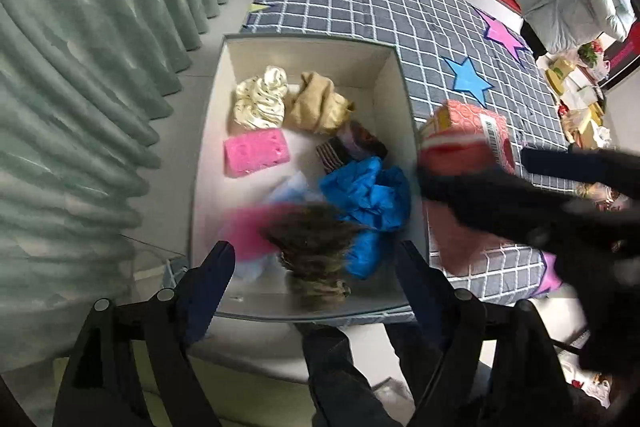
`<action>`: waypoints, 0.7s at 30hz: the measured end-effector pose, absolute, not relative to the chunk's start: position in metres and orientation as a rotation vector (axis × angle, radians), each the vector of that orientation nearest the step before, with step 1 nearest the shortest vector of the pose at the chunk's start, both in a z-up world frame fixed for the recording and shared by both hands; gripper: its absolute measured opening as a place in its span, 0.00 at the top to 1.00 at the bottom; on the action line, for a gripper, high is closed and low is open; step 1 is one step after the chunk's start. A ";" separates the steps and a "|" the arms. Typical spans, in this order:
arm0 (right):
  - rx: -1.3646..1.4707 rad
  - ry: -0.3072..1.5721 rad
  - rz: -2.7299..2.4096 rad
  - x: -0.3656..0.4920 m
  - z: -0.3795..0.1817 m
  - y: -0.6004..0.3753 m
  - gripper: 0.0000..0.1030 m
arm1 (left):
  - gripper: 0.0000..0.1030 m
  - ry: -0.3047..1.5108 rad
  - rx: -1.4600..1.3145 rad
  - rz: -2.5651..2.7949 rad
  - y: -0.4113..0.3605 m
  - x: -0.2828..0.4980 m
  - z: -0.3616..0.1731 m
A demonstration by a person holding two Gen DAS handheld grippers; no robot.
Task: Organize soft objects
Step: 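Carry the leopard scarf and pink knit hat over the white box with both tools, then open both tools to drop the scarf and knit hat into the box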
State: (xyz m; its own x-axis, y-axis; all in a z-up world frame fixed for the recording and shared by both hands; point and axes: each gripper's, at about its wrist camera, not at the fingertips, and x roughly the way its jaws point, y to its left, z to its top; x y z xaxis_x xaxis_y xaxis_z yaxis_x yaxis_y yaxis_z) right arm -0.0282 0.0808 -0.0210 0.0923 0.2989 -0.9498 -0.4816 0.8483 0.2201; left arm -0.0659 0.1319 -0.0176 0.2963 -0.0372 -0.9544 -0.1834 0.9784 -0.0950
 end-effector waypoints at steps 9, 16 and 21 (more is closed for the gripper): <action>-0.150 1.270 0.564 -0.020 0.001 0.071 0.01 | 0.09 1.158 -0.373 -0.024 0.151 -0.068 0.016; -0.260 1.247 0.509 -0.025 0.002 0.069 0.01 | 0.09 1.246 -0.214 0.075 0.138 -0.073 0.006; -0.262 1.295 0.501 -0.028 -0.009 0.068 0.01 | 0.09 1.295 -0.163 0.091 0.130 -0.076 -0.001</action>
